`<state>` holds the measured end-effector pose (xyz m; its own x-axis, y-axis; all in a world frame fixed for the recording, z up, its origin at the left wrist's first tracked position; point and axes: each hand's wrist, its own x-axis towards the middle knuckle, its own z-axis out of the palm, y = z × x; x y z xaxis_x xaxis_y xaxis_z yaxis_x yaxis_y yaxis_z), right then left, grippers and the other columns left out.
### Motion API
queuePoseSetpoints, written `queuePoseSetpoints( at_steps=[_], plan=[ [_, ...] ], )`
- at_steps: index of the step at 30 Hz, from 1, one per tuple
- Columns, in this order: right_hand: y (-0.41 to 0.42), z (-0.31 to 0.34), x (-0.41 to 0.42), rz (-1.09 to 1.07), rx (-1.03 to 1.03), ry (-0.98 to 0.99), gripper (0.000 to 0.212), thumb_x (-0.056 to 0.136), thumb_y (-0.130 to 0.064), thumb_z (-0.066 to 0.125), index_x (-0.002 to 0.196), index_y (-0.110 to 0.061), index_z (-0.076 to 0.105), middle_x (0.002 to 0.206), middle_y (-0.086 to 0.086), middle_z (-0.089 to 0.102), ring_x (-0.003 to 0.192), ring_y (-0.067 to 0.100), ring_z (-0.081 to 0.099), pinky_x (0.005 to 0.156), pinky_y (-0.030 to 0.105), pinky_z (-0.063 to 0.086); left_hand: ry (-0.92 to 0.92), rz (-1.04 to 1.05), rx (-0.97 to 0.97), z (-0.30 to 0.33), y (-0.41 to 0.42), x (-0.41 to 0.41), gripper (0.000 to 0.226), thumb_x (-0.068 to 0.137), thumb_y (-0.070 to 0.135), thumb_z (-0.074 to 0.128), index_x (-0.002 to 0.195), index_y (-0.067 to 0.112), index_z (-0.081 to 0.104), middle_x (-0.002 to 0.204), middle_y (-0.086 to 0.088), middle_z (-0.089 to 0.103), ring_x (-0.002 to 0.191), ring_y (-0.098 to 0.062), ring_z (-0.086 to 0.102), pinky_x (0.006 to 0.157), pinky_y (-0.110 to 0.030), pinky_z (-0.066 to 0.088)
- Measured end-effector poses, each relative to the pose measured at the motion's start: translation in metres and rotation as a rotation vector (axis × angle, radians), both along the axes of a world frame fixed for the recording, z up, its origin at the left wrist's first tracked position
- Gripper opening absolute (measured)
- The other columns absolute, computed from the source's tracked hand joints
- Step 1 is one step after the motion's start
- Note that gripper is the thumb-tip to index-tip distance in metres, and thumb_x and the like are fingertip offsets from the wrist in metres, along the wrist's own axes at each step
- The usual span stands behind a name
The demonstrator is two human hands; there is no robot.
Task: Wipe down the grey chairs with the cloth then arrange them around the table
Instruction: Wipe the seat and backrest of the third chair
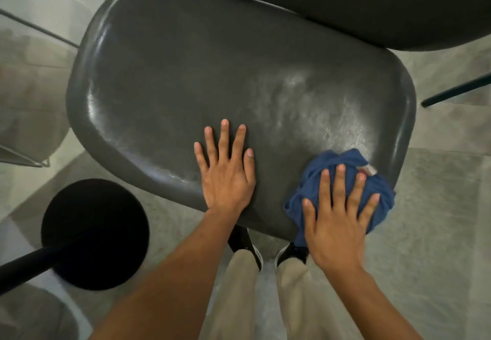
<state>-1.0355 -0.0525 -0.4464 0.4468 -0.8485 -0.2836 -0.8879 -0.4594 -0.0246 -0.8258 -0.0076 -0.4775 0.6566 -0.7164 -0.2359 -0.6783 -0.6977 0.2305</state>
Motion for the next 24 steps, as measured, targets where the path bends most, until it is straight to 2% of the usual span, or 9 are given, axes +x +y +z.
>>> queuePoseSetpoints(
  at_steps=[5,9,12,15,18,20,24],
  plan=[
    [-0.055,-0.011,0.053,0.065,-0.030,0.046,0.068,0.106,-0.049,0.017,0.162,-0.012,0.011,0.170,0.013,0.006,0.155,0.041,-0.002,0.120,0.068,0.000,0.023,0.001,-0.040,0.001,0.001,0.002,0.052,0.111,0.048,0.024,0.161,0.036,0.019,0.172,0.004,0.006,0.159,-0.025,-0.008,0.127,-0.053,-0.003],
    [-0.056,-0.005,0.061,0.050,0.015,0.052,0.070,0.105,-0.051,0.016,0.162,-0.011,0.010,0.170,0.014,0.004,0.155,0.042,-0.002,0.120,0.068,0.000,0.133,0.073,-0.115,0.012,-0.001,0.005,0.049,0.111,0.043,0.025,0.159,0.034,0.029,0.171,0.006,0.014,0.159,-0.022,-0.004,0.128,-0.052,-0.002],
    [-0.057,0.013,0.046,0.116,0.075,-0.088,0.064,0.106,-0.049,0.025,0.162,-0.019,0.019,0.170,0.008,0.007,0.156,0.035,-0.002,0.123,0.063,0.002,0.203,0.043,-0.219,0.029,-0.010,-0.009,0.047,0.110,0.039,0.031,0.155,0.028,0.039,0.169,0.003,0.024,0.159,-0.023,0.004,0.128,-0.052,0.007],
    [-0.069,0.028,0.006,-0.097,0.084,-0.221,0.057,0.107,-0.045,0.036,0.160,-0.029,0.024,0.170,0.005,0.011,0.157,0.030,0.000,0.124,0.060,0.005,0.262,-0.139,-0.287,0.038,-0.026,-0.045,0.048,0.108,0.039,0.034,0.152,0.024,0.045,0.167,0.000,0.029,0.158,-0.025,0.012,0.127,-0.052,0.014],
    [-0.063,0.030,-0.036,-0.229,0.157,-0.317,0.061,0.105,-0.047,0.037,0.161,-0.030,0.019,0.171,-0.003,0.004,0.157,0.024,-0.002,0.125,0.057,0.014,0.317,-0.272,-0.240,0.038,-0.048,-0.091,0.054,0.107,0.045,0.028,0.157,0.025,0.038,0.170,0.002,0.021,0.159,-0.026,0.007,0.127,-0.053,0.010],
    [-0.050,0.025,-0.050,-0.250,0.197,-0.427,0.062,0.104,-0.046,0.035,0.162,-0.030,0.018,0.171,-0.009,-0.001,0.157,0.018,-0.004,0.125,0.051,0.020,0.262,-0.374,-0.163,0.035,-0.055,-0.122,0.058,0.107,0.050,0.025,0.160,0.028,0.029,0.171,0.003,0.014,0.159,-0.027,-0.002,0.126,-0.056,0.007],
    [-0.023,0.016,-0.059,-0.374,0.236,-0.605,0.055,0.109,-0.029,0.037,0.161,-0.029,0.021,0.170,-0.014,0.000,0.157,0.013,-0.002,0.122,0.055,0.028,0.128,-0.469,-0.092,0.029,-0.042,-0.155,0.060,0.109,0.052,0.022,0.164,0.030,0.015,0.172,0.003,0.004,0.158,-0.026,-0.009,0.126,-0.058,0.003]
  ],
)
